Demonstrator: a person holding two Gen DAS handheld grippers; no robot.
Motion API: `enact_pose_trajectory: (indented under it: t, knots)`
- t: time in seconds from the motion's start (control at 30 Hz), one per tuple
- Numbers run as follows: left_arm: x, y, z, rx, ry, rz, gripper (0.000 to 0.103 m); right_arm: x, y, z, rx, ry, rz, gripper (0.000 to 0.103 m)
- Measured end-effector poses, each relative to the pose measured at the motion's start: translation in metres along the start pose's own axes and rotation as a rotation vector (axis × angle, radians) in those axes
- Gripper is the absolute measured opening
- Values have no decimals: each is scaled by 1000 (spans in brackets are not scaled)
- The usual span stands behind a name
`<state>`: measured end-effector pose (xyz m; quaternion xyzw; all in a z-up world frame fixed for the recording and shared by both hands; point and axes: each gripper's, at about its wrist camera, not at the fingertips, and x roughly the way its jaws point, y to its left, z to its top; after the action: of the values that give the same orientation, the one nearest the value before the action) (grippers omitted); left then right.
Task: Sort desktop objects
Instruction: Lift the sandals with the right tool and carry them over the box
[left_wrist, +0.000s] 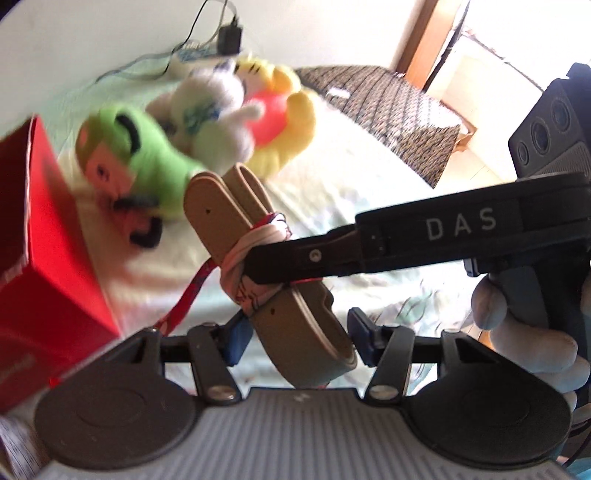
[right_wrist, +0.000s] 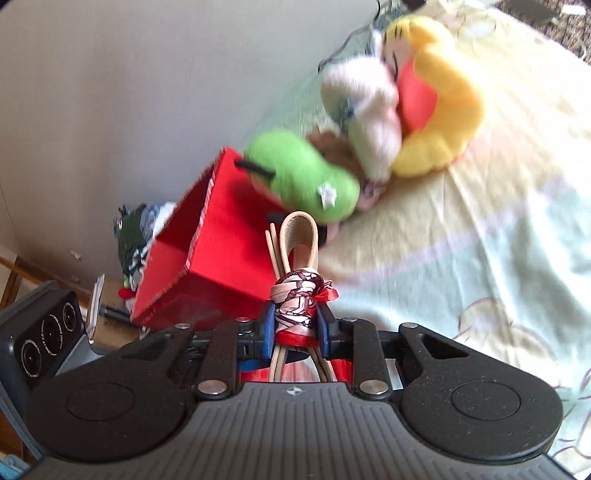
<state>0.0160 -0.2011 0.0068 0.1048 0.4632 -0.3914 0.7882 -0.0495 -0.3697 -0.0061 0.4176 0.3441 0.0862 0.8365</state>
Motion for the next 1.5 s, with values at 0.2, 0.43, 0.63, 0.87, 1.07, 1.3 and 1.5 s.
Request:
enact_pose_trajectory:
  t: [0.2,0.43,0.63,0.87,1.07,1.3,1.5]
  knots:
    - [-43,2,37,39,-140,-4,57,-23,35,29,-69,-129,30,26]
    - [-112,38,72,44,-287,49,57,-14,99,69,-207,-221,119,26]
    - [-158,79,85,45,-363,151,57,16,152,95,-293,-241,209,26]
    - [-175,139,80,-9,-351,244,57,74,195,103,-317,-195,255,26]
    - [-174,188,60,-80,-298,299,57,129,209,91,-267,-105,274,26]
    - [-145,231,29,-151,-202,313,57,178,214,74,-208,11,248,26]
    - [-112,251,3,-192,-82,310,57,219,198,55,-102,124,179,26]
